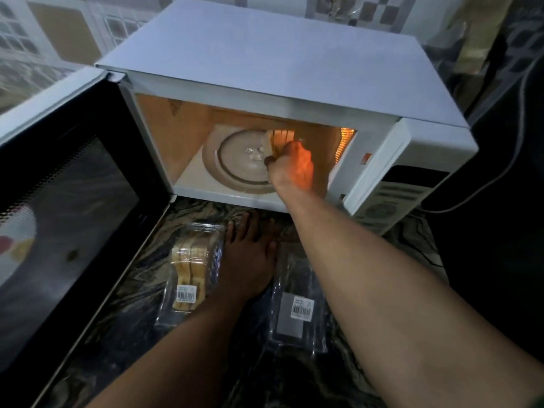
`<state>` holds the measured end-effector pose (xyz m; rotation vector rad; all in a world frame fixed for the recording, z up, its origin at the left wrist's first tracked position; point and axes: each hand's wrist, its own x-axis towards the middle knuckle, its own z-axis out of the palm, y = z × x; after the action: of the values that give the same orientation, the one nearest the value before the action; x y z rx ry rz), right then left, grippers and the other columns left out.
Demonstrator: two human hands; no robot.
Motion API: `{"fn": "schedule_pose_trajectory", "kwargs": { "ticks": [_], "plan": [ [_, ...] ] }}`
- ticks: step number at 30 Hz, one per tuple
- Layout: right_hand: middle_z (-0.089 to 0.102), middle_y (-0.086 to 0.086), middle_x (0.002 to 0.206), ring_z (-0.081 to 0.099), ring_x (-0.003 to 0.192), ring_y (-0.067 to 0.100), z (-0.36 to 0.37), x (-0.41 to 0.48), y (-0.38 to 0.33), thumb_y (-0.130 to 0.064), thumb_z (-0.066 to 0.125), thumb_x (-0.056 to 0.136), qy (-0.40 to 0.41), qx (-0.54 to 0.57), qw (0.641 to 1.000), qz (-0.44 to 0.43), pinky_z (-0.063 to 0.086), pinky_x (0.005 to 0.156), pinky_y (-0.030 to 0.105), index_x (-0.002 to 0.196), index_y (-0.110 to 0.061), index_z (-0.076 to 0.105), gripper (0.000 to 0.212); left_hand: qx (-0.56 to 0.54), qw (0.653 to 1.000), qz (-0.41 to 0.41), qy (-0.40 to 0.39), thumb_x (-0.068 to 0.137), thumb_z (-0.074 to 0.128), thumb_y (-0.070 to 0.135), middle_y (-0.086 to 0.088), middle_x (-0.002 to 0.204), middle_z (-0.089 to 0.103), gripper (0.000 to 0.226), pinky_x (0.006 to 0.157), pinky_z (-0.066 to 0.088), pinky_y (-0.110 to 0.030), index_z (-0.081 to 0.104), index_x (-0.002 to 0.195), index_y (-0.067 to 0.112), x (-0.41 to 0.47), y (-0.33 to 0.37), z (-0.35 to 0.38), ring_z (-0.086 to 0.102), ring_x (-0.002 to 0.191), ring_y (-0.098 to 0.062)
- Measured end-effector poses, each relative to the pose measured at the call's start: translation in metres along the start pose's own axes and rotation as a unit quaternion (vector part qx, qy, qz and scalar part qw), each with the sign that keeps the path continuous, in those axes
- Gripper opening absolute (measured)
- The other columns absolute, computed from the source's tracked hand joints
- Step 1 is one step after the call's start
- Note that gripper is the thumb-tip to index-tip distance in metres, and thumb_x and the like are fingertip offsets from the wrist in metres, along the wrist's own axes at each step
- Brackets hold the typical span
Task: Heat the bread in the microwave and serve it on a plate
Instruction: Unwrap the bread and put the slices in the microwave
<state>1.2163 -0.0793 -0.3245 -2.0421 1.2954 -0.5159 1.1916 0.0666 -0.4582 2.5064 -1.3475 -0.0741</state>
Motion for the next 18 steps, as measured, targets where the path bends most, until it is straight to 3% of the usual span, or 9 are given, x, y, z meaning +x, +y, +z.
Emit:
{"fn": "schedule_pose_trajectory", "kwargs": {
  "ticks": [3,5,8,10,11,12,14,15,18],
  "plan": [
    [0.063,-0.005,0.091,0.064,0.093,0.017,0.004,0.004,0.002,-0.021,0.061,0.095,-0.011,0.051,0.998,0.022,0.047,0.065,0.025,0.102,-0.019,0.061,0.007,-0.003,1.0,0.007,0.006,0.101,0.02,0.043,-0.01,0.163,0.027,0.057,0.123,0.008,-0.051,0.036,0.154,0.027,0.0,-0.001,0.001,0.014,0.153,-0.029],
    [0.062,-0.01,0.087,0.063,0.084,0.008,0.003,0.007,0.003,-0.019,0.052,0.101,-0.028,0.069,0.997,0.028,0.034,0.053,0.015,0.094,-0.027,0.059,0.012,-0.006,1.0,0.01,0.01,0.102,0.021,0.043,-0.01,0.163,0.027,0.056,0.123,0.008,-0.051,0.036,0.154,0.026,0.0,-0.002,0.002,0.013,0.153,-0.029],
    [0.064,-0.006,0.099,0.059,0.095,0.014,-0.002,0.007,0.005,-0.024,0.058,0.098,-0.04,0.025,0.999,-0.011,0.033,0.064,0.015,0.108,-0.016,0.062,0.014,-0.004,1.0,0.007,0.007,0.102,0.021,0.042,-0.012,0.163,0.027,0.057,0.123,0.01,-0.053,0.037,0.153,0.024,0.0,-0.002,0.002,0.014,0.153,-0.03],
    [0.069,-0.02,0.072,0.063,0.103,0.018,-0.009,0.003,0.005,-0.025,0.056,0.1,-0.044,0.022,0.999,-0.007,0.035,0.062,0.016,0.092,-0.022,0.064,0.011,-0.007,1.0,0.008,0.008,0.101,0.021,0.042,-0.014,0.162,0.028,0.058,0.122,0.012,-0.054,0.039,0.153,0.022,0.0,-0.002,0.002,0.016,0.152,-0.032],
    [0.069,-0.02,0.069,0.065,0.103,0.019,-0.011,0.002,0.005,-0.027,0.059,0.098,-0.046,0.017,0.999,-0.004,0.039,0.064,0.017,0.09,-0.023,0.064,0.01,-0.005,1.0,0.009,0.007,0.101,0.021,0.042,-0.015,0.162,0.029,0.058,0.122,0.012,-0.055,0.039,0.152,0.022,0.0,-0.002,0.002,0.017,0.152,-0.032],
    [0.073,-0.014,0.083,0.066,0.103,0.021,-0.012,-0.001,0.003,-0.03,0.065,0.094,-0.04,-0.003,0.999,-0.012,0.045,0.07,0.021,0.097,-0.022,0.066,0.009,-0.002,1.0,0.01,0.006,0.101,0.02,0.042,-0.016,0.161,0.029,0.058,0.122,0.013,-0.055,0.04,0.152,0.022,0.0,-0.002,0.002,0.018,0.152,-0.033],
    [0.068,0.004,0.112,0.063,0.106,0.026,-0.017,-0.009,0.0,-0.04,0.071,0.088,-0.018,-0.067,0.997,-0.02,0.05,0.081,0.032,0.119,-0.016,0.062,0.04,0.004,1.0,0.01,0.007,0.101,0.018,0.042,-0.019,0.16,0.03,0.06,0.121,0.013,-0.055,0.04,0.152,0.02,0.0,-0.001,0.002,0.02,0.151,-0.035],
    [0.064,0.007,0.116,0.062,0.106,0.027,-0.022,-0.015,-0.001,-0.042,0.069,0.089,-0.014,-0.084,0.996,-0.031,0.049,0.081,0.033,0.123,-0.013,0.059,0.045,0.009,1.0,0.009,0.003,0.1,0.015,0.044,-0.019,0.161,0.029,0.063,0.121,0.012,-0.055,0.038,0.153,0.02,0.0,-0.001,0.002,0.019,0.151,-0.035],
    [0.063,0.003,0.097,0.059,0.077,0.017,-0.037,-0.035,0.003,-0.034,0.059,0.097,-0.028,-0.086,0.993,-0.071,0.038,0.056,0.023,0.102,-0.015,0.059,0.02,0.003,1.0,0.007,-0.03,0.097,0.006,0.047,-0.017,0.165,0.016,0.069,0.123,0.005,-0.052,0.026,0.157,0.02,-0.002,0.001,-0.003,0.008,0.154,-0.033]
  ]
}}
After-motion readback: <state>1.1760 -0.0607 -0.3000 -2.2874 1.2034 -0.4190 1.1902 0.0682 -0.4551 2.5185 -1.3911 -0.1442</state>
